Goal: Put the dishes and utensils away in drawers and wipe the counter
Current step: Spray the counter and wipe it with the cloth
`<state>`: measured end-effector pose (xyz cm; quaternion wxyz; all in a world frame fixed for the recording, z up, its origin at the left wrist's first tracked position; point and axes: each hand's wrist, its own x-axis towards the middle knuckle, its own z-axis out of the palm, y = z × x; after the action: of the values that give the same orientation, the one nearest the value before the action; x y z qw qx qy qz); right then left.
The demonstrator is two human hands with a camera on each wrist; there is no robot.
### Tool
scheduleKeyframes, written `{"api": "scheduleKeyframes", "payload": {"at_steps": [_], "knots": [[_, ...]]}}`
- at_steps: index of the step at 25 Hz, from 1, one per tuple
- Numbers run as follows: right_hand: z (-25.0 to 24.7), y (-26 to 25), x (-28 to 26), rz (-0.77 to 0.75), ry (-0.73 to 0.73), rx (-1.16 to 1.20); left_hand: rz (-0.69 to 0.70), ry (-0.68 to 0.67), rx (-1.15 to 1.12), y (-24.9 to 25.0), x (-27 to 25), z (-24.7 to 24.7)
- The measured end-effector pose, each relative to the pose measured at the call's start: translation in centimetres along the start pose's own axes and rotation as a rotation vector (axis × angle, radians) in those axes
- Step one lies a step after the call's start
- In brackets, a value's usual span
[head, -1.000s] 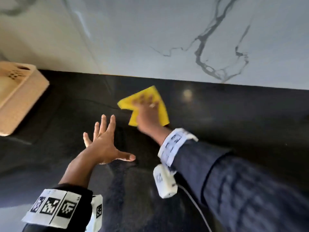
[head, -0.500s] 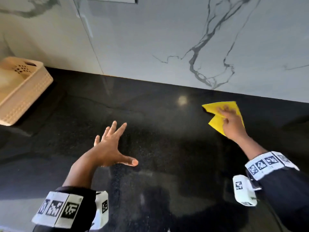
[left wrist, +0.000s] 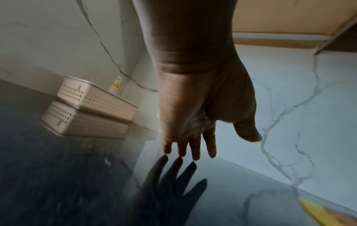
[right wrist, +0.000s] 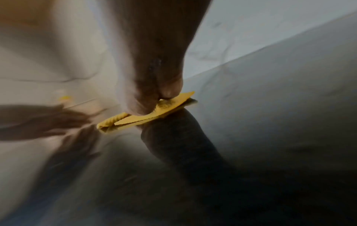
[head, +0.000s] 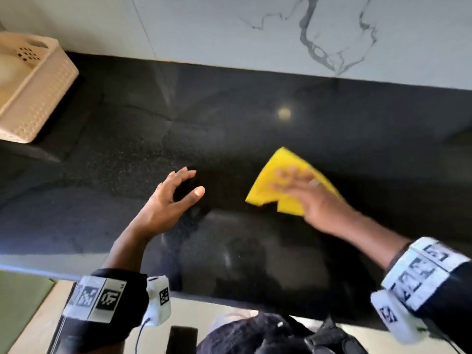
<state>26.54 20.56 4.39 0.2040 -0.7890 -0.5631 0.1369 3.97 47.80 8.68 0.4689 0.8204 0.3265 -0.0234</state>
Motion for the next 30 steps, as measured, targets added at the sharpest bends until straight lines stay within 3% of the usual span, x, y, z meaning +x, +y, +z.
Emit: {"api": "scheduleKeyframes", "payload": {"at_steps": [2,4,6,8,10,12,16,20,22,24,27,30], "knots": [[-2.3,2.6,-2.6,0.416,0.186,0.023,0.043,-0.043,0.074,0.3,-0.4,2.3],[-0.3,0.2,-2.3,0.613,0.292,0.021,0.013,-0.032,0.008,0.0,-0.6,3.5],[3.6,-5.5,-1.5,0.463,0.255,0.078,-0.045,0.019,-0.221,0.1,-1.7,3.4],[7.2,-11.5,-1.5,0.169,0.131,0.086,-0.041,0.094,-0.436,0.8,-3.2,3.3],[8.2,-14.3,-4.2,-0.111,-0.061,0.029,-0.058,0.115,-0.364,1.5,-4.9,4.5],[7.6,-13.6,-8.4,-0.202,-0.162,0.025,-0.061,0.072,-0.133,1.6,-6.5,6.5],[5.9,-11.2,-17.5,-0.035,-0.049,0.051,-0.027,-0.089,0.351,2.1,-8.9,10.1],[3.8,-5.7,-27.9,0.375,0.324,0.062,0.159,-0.243,0.61,3.6,-11.5,14.7],[3.9,-5.6,-29.2,0.649,0.549,0.107,0.248,-0.293,0.666,4.4,-12.0,16.7],[5.8,-7.9,-26.5,0.844,0.742,0.163,0.309,-0.296,0.7,5.6,-11.5,18.2],[8.5,-12.7,-21.5,0.764,0.706,0.174,0.442,-0.255,0.74,8.0,-9.0,19.6],[6.7,-9.2,-24.3,0.486,0.501,0.052,0.461,-0.325,0.821,10.0,-6.1,20.6]]}}
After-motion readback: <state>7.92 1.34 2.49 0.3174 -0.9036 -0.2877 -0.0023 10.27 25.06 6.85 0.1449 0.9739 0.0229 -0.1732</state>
